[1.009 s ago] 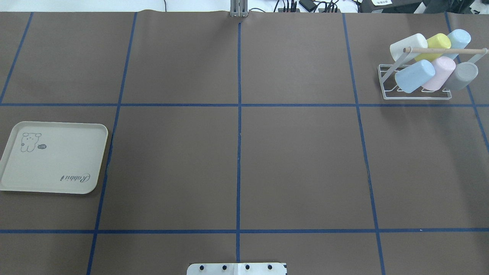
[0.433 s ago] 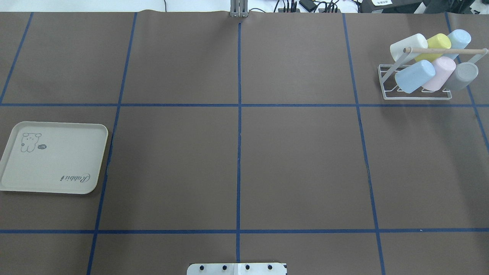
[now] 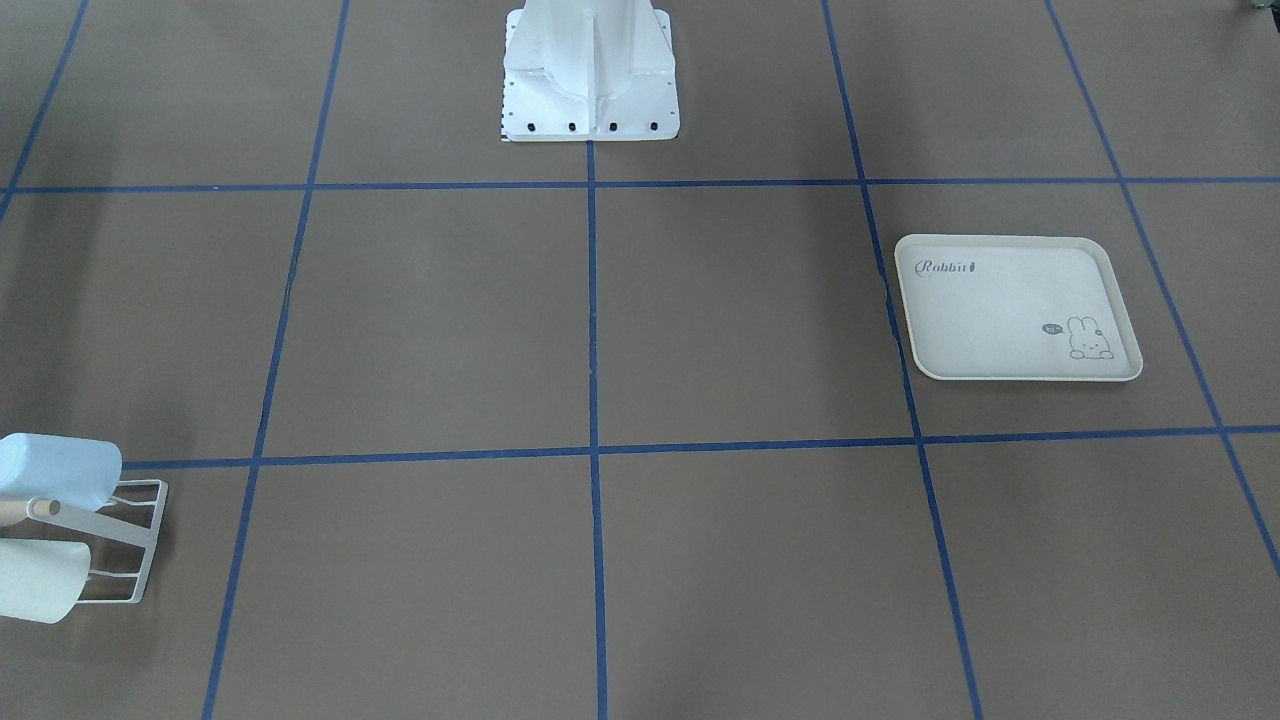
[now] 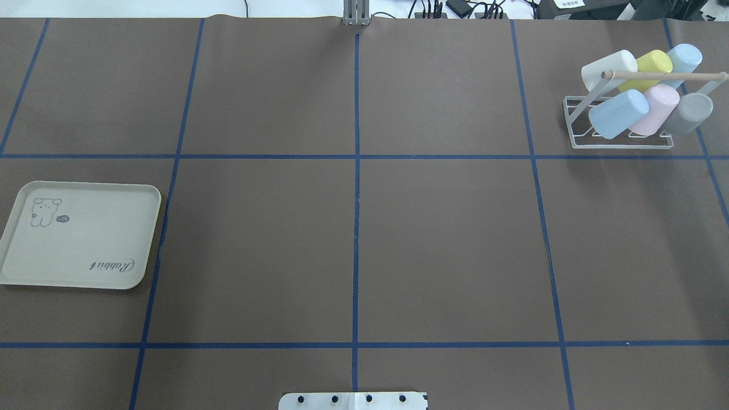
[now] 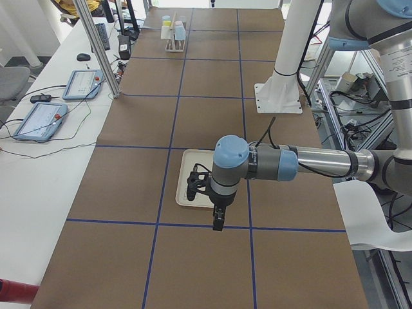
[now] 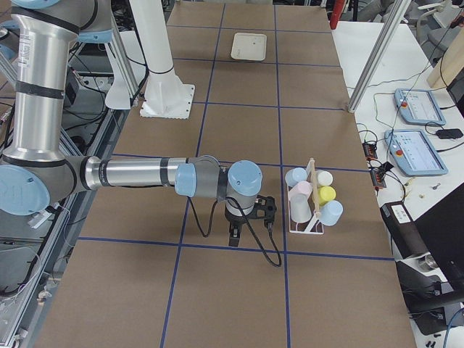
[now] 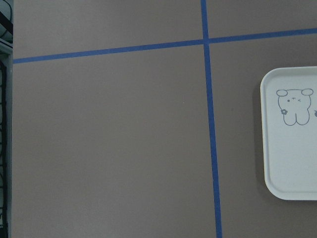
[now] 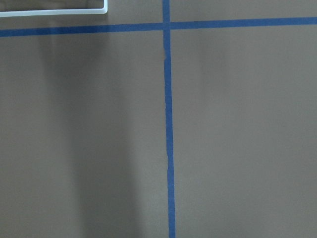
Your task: Transfer IKEA cup to right arm and place on rack
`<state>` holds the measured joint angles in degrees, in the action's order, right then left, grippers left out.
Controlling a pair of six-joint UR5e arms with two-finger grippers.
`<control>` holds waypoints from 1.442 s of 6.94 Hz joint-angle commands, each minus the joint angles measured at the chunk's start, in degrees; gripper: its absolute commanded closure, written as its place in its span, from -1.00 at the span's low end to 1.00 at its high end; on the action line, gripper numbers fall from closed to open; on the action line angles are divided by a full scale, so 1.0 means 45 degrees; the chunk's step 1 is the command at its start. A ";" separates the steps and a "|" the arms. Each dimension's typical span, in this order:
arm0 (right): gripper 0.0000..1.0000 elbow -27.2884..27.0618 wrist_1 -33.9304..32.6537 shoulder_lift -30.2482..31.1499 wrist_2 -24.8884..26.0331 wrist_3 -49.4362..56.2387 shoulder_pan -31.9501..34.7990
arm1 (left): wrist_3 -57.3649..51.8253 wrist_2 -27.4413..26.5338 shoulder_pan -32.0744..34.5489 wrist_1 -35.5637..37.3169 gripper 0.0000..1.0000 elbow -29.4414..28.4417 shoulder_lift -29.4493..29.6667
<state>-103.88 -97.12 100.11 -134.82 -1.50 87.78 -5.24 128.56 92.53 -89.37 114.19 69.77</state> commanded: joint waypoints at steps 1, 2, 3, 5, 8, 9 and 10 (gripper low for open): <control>-0.99 -0.0041 -0.0019 -0.0001 -0.0002 0.0001 -0.0190 | -0.0980 0.0141 -0.1066 0.0035 -1.00 -0.0062 0.0003; -0.99 -0.0041 -0.0038 -0.0001 -0.0021 0.0001 -0.0191 | -0.1563 0.0181 -0.1186 0.0074 -1.00 -0.0101 0.0003; -0.99 -0.0061 -0.0019 -0.0001 -0.0040 0.0001 -0.0191 | -0.1956 0.0201 -0.1187 0.0210 -1.00 -0.0082 0.0022; -0.99 -0.0061 -0.0019 -0.0021 -0.0080 0.0001 -0.0191 | -0.1882 0.0162 -0.1168 0.0172 -1.00 -0.0296 0.0197; -0.99 -0.0061 -0.0019 -0.0079 -0.0138 0.0001 -0.0191 | -0.1844 0.0046 -0.1129 -0.0004 -1.00 -0.0120 0.0510; -0.99 -0.0080 0.0000 -0.0079 -0.0138 0.0001 -0.0191 | -0.1823 0.0026 -0.1129 -0.0004 -1.00 -0.0121 0.0607; -0.99 -0.0080 0.0001 -0.0079 -0.0138 0.0001 -0.0229 | -0.1823 0.0026 -0.1109 -0.0004 -1.00 -0.0198 0.0589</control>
<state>-104.21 -97.15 99.78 -135.43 -1.49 86.86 -13.51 128.76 87.48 -89.36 113.56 72.29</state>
